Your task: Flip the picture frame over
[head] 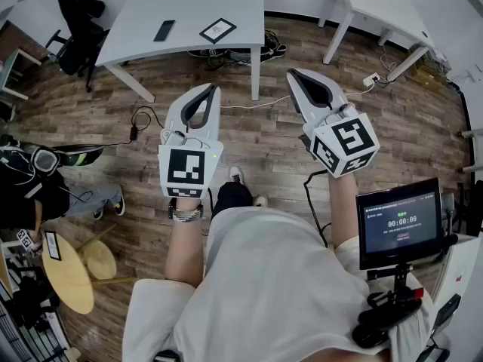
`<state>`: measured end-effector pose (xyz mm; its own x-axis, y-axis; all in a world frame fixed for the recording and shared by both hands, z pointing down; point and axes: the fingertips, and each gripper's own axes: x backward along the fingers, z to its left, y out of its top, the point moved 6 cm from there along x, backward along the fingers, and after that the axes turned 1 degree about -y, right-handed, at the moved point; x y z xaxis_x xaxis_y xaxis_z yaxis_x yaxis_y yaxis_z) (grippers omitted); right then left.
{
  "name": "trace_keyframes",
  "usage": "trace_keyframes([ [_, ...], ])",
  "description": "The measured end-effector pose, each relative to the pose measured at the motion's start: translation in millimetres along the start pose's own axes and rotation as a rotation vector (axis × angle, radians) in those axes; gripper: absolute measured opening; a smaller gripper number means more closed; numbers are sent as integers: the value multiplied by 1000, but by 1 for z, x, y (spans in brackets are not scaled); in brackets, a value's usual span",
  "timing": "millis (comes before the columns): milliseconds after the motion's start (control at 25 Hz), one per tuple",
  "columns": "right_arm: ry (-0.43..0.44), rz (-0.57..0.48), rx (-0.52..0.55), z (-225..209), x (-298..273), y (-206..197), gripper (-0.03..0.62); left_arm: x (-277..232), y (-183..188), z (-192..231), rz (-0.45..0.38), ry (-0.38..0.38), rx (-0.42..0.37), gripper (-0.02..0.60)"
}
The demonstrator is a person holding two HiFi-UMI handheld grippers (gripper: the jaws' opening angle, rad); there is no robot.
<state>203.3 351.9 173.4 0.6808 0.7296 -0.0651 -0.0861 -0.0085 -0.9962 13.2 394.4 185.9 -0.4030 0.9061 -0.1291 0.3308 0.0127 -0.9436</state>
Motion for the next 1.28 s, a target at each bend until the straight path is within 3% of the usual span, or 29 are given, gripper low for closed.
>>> trace_keyframes([
  [440,-7,-11,-25,1,-1,3,2,0,-1,4,1,-4,12,4],
  [680,-7,-7,-25,-2,-29,6,2,-12,-11,28,2,-2,32,3],
  [1280,-14,46,-18,-77,-175,-16,3,-150,-67,122,34,-37,83,5],
])
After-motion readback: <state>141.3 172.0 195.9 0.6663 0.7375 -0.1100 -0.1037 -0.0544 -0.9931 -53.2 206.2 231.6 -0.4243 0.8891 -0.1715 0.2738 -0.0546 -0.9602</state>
